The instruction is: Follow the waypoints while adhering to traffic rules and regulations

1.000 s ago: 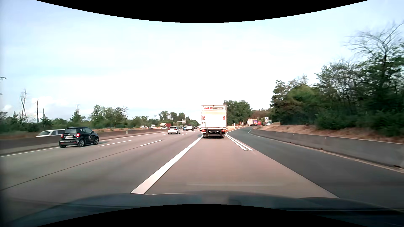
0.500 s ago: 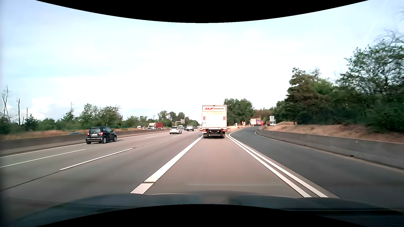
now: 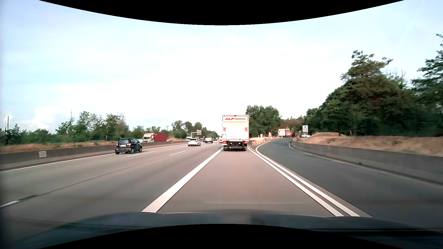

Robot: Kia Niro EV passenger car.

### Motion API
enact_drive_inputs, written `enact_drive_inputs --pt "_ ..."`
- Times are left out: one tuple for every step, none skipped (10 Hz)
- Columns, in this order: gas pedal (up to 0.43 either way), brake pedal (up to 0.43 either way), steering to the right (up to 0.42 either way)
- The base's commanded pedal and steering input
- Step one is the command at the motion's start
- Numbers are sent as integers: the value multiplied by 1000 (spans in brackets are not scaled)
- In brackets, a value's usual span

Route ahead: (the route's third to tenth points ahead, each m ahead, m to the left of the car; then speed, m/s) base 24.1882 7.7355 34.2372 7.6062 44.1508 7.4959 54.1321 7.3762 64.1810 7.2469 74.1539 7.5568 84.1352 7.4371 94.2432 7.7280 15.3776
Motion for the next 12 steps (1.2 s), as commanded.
enact_drive_inputs --pt "79 0 -6" --pt "79 0 -7" --pt "79 0 -7" --pt "79 0 -7" --pt "79 0 -6" --pt "79 0 -6" --pt "79 0 -6" --pt "79 0 -6" --pt "79 0 -6" --pt "79 0 -5" --pt "67 0 -5" --pt "67 0 -5"
